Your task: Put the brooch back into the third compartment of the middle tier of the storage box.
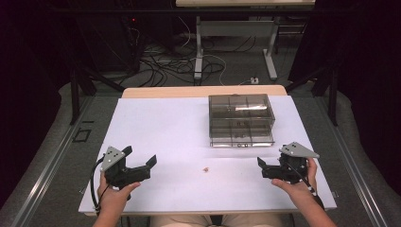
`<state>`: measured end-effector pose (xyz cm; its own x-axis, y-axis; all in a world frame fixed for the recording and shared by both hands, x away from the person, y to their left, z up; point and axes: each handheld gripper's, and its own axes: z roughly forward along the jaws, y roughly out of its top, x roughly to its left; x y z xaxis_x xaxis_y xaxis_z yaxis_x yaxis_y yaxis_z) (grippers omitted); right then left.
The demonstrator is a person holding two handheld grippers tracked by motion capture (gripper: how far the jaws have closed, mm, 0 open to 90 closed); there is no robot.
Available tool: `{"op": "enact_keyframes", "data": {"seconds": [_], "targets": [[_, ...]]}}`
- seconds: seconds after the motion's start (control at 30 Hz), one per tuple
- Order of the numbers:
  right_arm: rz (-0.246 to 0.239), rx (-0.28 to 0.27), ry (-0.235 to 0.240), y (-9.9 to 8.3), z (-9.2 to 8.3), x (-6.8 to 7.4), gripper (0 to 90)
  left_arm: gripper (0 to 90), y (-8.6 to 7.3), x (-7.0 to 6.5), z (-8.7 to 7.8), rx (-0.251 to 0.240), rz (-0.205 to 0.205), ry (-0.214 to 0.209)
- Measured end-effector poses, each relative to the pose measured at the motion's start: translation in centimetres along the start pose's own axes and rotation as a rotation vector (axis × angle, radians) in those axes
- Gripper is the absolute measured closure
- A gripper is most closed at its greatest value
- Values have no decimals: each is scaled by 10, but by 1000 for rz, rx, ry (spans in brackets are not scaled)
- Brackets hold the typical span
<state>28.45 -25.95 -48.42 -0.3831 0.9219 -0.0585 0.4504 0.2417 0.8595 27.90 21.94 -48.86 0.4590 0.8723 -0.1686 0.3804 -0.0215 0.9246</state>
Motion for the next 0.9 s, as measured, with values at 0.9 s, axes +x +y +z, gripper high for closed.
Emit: {"op": "enact_keyframes", "data": {"seconds": [0.9], "targets": [[-75,48,102,14,29,40,136,2,0,1,0,-1,-2,-4]]}}
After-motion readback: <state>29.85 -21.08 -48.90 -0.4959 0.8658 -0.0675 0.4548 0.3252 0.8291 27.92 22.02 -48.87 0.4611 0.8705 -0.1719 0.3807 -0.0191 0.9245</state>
